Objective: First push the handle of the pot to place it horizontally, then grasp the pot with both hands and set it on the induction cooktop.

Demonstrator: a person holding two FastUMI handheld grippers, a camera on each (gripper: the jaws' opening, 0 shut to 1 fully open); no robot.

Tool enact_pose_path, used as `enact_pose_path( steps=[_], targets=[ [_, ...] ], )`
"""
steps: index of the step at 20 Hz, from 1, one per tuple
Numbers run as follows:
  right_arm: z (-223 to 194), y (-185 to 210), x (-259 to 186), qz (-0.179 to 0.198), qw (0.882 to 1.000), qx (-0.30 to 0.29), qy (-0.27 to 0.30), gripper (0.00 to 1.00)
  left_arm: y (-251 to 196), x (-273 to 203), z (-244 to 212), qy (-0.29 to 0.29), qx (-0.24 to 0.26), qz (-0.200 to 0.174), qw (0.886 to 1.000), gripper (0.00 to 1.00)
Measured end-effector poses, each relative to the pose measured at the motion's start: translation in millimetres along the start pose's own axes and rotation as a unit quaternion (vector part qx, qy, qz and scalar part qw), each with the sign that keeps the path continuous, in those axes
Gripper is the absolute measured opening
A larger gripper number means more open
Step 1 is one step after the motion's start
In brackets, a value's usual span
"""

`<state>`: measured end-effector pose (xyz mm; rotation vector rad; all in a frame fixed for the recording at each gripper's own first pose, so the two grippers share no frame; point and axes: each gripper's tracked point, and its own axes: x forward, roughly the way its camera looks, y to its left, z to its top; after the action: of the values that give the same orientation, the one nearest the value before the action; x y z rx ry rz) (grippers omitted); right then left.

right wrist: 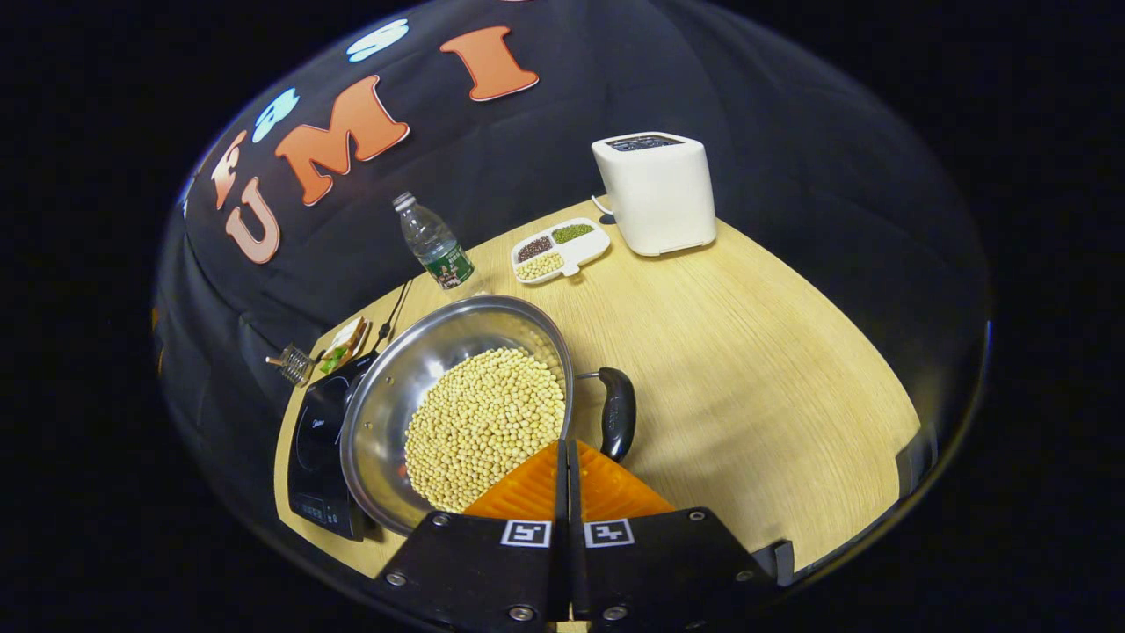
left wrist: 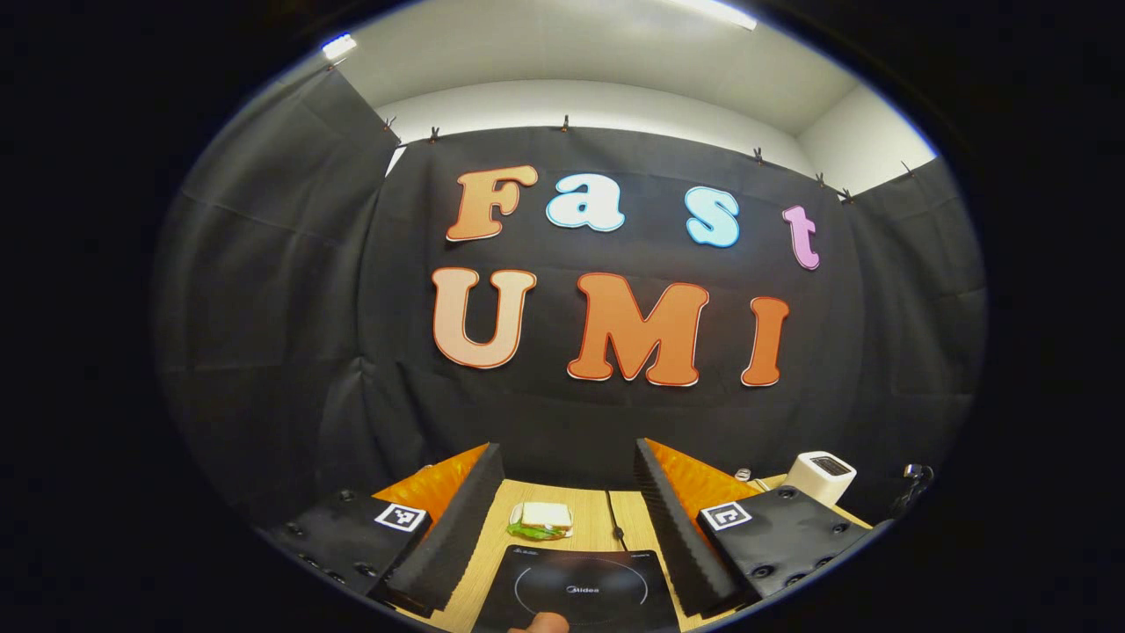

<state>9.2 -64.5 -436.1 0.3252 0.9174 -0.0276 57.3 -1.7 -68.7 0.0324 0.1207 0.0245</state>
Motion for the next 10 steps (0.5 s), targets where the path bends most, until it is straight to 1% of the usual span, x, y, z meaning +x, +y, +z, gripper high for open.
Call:
enact_pose_path(
  steps=[4,10],
  targets=[
    [6.2,-2.2,8.1,0.001,1.0,0.006,-0.003,0.0,0.0,3.0,-6.4,0.007,0.001,-0.001,1.0,0.98],
    [20.3,-10.6,17.8,-0.012,1.0,0.002,-0.014,0.0,7.7,5.1,-13.9,0.009,-0.001,0.009,1.0,0.98]
  ],
)
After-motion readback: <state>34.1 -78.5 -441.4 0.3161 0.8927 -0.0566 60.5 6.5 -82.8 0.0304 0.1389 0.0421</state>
